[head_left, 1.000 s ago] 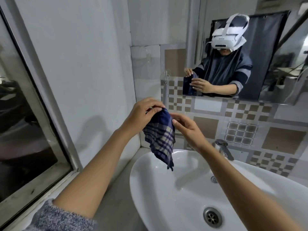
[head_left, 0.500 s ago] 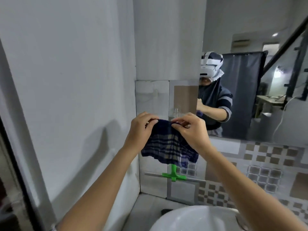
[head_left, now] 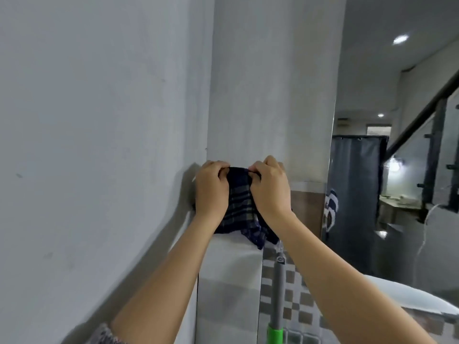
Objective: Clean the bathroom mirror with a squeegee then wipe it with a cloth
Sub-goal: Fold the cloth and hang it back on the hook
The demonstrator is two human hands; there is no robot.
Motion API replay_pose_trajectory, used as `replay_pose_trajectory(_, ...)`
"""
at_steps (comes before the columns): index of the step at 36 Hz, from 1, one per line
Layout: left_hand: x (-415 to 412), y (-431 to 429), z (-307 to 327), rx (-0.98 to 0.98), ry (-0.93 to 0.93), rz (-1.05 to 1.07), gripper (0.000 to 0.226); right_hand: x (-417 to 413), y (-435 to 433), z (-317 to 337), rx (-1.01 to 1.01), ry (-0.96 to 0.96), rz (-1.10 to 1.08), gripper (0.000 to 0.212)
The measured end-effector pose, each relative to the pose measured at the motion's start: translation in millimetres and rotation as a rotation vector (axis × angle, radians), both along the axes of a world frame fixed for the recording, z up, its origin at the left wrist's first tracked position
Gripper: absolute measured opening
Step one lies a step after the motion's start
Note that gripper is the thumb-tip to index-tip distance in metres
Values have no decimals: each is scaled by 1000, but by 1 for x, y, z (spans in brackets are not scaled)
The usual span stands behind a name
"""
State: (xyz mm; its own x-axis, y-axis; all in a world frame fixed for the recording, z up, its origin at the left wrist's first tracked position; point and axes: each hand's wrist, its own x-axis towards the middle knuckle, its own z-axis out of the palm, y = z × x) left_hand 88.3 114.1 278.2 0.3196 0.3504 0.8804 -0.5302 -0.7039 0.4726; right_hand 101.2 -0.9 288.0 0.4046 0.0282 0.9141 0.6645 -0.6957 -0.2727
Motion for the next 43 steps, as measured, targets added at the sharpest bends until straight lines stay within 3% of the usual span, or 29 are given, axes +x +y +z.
replay_pose_trajectory(6,10,5,-16,-13,-10,-43,22,8,2,-16,-19,-33,17,21)
replay_pose_trajectory(16,5,11,-29,-53,40,-166,17,2,-13,-31,15,86,198,22)
replay_pose_trajectory(21,1,12,-33,-57,121,-201,13,-7,-23,-36,26,225,295,26)
replay_pose_trajectory(24,-6,13,-35,-55,165,-224,17,-14,-29,-38,149,384,397,22)
replay_pose_trajectory(28,-19,6,-44,-69,234,-377,28,-20,-32,-45,235,521,580,34)
replay_pose_trajectory(34,-23,7,-58,-101,289,-573,35,-23,-21,-55,179,415,507,41)
replay_pose_trajectory(43,-10,15,-59,22,234,-527,30,-10,-7,-67,223,240,377,36)
